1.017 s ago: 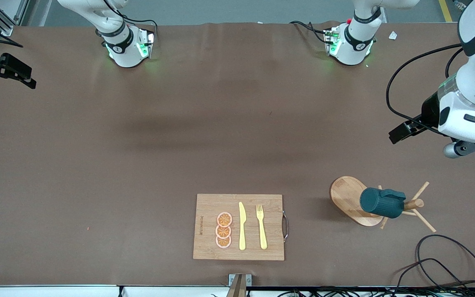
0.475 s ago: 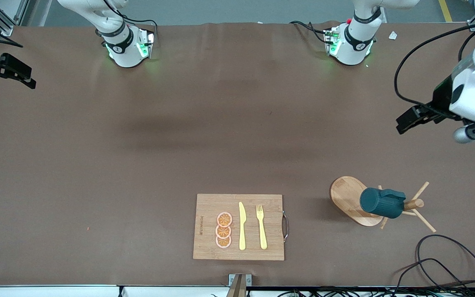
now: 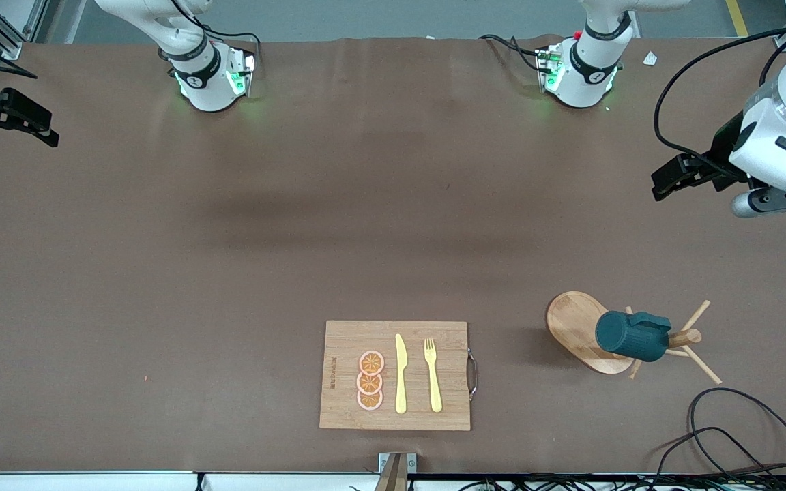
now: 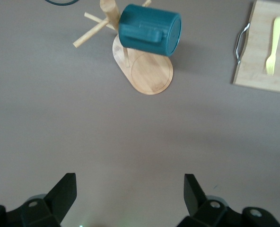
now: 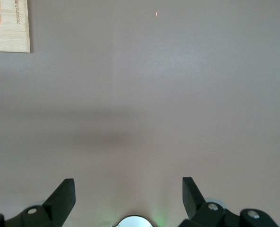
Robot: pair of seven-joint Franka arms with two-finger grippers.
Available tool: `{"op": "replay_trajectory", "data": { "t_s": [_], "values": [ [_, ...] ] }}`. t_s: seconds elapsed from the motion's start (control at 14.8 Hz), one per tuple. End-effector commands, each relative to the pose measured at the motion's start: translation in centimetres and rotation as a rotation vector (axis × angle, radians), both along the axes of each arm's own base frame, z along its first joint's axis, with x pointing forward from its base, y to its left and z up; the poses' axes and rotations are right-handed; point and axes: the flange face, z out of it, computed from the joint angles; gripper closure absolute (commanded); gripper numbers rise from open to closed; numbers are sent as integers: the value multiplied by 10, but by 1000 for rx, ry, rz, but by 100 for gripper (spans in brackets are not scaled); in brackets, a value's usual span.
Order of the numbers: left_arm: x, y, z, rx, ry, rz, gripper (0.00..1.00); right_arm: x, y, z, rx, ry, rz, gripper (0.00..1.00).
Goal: Pass cup and hang on rack
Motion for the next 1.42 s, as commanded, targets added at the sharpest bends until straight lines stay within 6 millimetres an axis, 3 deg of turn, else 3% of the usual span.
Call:
{"op": "replay_trajectory", "data": {
  "t_s": [0.0,0.27,0.88,1.36],
  "values": [
    [-19,7,-2,18,-6,-30,0,-1,-1,2,-8,-3,10,0],
    [-21,27,-5,12,-8,5,0,-3,-1,1,-8,9,10,0],
    [-19,20,-1,16,-26,-30,0,-3,-2,-1,-8,15,8,0],
    [-38,25,21,8,-38,-133,0,-4,-3,-1,-8,20,3,0]
  ]
}}
